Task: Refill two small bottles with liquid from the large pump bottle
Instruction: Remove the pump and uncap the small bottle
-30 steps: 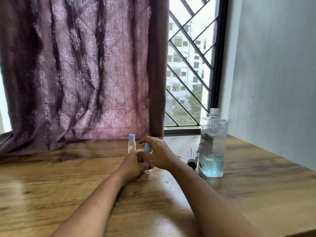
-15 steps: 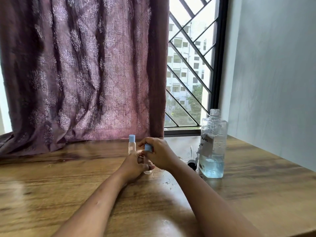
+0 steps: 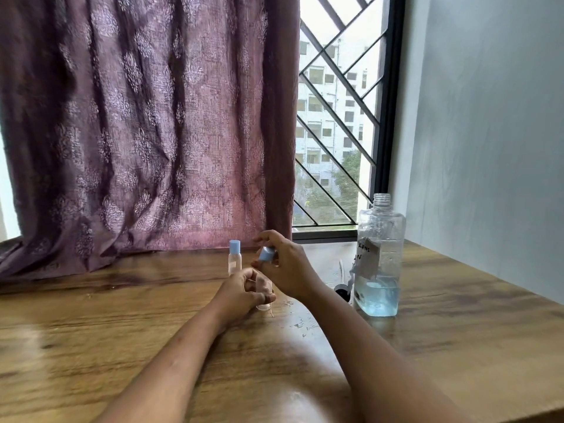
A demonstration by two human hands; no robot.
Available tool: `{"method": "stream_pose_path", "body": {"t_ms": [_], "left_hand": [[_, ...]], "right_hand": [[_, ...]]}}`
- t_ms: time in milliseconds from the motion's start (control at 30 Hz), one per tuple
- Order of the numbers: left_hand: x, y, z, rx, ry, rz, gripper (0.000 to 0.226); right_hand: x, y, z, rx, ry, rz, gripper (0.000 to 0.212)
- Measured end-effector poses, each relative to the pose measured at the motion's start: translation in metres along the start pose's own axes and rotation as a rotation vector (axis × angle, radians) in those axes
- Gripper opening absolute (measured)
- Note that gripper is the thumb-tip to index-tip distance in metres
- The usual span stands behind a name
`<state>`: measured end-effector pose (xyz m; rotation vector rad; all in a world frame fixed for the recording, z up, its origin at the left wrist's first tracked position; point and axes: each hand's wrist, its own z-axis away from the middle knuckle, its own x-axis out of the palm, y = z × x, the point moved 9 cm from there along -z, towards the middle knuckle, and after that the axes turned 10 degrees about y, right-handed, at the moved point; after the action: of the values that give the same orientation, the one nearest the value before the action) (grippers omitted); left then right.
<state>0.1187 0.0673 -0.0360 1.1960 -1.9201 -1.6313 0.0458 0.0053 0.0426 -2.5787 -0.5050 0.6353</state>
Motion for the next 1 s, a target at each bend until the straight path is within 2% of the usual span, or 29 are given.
{"method": "stream_pose_path", "body": {"t_ms": [167,333,433,567,667,867,1000], "left_hand": [[0.002,-0.001,-0.001,0.0,-0.047,0.001,0.029],[0.001,-0.004,-0.002,-0.002,-0.004,-0.049,0.03],[0.001,-0.002,-0.002,0.017,-0.012,-0.053,0.031],[0.002,-0.003,-0.002,0.03,-0.031,-0.057,0.047],[0.003,-0.005,-0.005,0.048,-0.035,-0.075,0.03],[0.001,-0.007,-0.006,0.054,-0.036,-0.072,0.044],[0.004,-0.008,-0.008,0.052,-0.029,-0.055,0.032]], "right_hand": [[-0.005,-0.002,-0.001,-0.011,0.05,0.0,0.037],[-0.015,0.001,-0.003,-0.021,0.099,0.075,0.029],[-0.017,0.013,-0.004,0.045,0.081,0.066,0.025],[-0.014,0.021,-0.003,0.094,0.042,0.07,0.022],[-0.011,0.023,-0.003,0.079,0.04,0.114,0.02],[-0.013,0.028,-0.004,0.085,0.062,0.159,0.017],[-0.023,0.041,-0.005,0.161,0.123,0.16,0.018]]}}
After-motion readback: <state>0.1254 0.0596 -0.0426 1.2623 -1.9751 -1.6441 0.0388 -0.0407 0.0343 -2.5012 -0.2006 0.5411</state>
